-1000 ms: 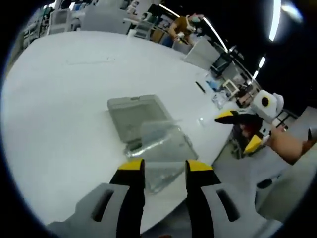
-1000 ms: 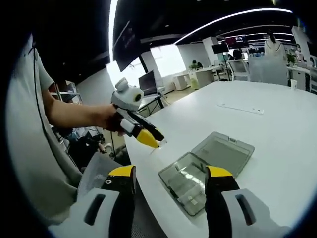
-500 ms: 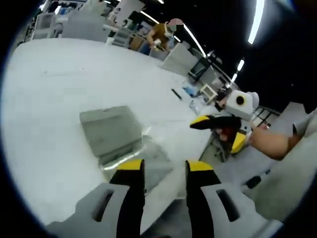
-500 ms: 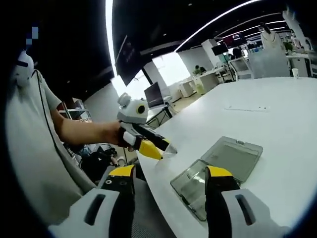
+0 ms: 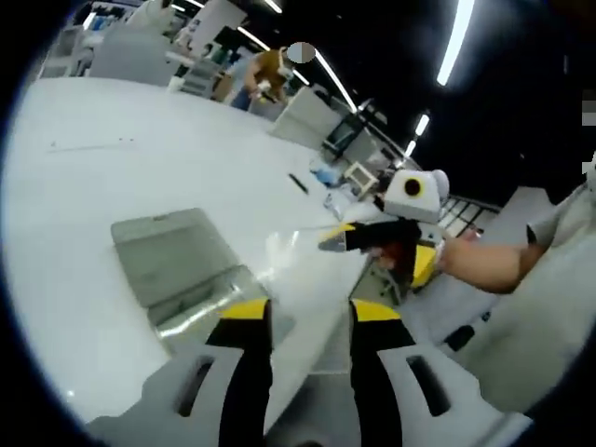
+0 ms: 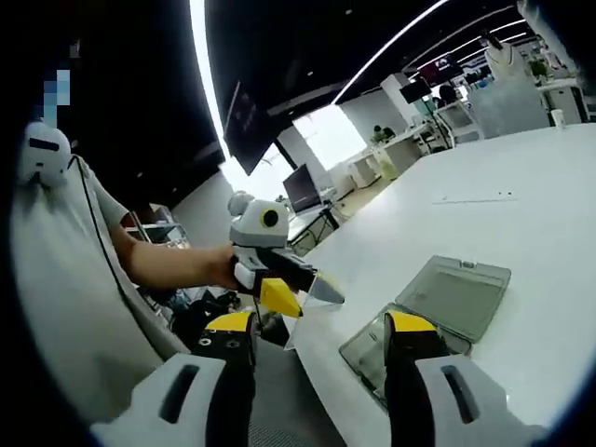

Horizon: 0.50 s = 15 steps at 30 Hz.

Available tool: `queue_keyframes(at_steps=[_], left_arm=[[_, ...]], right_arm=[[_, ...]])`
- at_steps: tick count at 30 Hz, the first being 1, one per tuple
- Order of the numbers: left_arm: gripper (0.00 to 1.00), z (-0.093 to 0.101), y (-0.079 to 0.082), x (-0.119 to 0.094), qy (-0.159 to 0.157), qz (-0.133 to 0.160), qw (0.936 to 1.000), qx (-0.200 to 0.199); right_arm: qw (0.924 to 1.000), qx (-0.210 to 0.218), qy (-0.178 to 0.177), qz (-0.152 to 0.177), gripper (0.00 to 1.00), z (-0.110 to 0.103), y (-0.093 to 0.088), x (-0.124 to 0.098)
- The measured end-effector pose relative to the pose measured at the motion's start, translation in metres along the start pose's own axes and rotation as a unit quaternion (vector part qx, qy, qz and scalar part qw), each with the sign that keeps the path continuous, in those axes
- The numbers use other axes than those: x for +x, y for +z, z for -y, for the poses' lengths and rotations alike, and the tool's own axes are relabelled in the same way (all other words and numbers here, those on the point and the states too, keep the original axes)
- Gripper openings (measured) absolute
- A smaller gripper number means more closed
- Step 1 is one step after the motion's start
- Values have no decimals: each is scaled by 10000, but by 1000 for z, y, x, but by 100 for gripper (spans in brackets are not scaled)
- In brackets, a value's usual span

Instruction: Insert the divider into the dual guide fixture by aligning both edges with the guide slots and pushing it downward to the bottom, including one-sided entry, uneven engagement, binding, and posture correction.

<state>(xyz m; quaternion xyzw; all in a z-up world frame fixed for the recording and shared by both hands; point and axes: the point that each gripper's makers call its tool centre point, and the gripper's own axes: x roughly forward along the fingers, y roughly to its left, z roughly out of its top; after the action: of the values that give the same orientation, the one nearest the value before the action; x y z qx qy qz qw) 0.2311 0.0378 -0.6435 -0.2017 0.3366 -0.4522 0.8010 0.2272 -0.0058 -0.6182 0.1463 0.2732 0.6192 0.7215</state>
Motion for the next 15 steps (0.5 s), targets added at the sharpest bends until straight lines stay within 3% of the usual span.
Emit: queue_keyframes(at_steps=[15], left_arm=[[29, 30, 6, 9, -664, 157, 9977, 59]], right_arm=[[9987, 191, 410, 232, 52, -9, 13, 7]])
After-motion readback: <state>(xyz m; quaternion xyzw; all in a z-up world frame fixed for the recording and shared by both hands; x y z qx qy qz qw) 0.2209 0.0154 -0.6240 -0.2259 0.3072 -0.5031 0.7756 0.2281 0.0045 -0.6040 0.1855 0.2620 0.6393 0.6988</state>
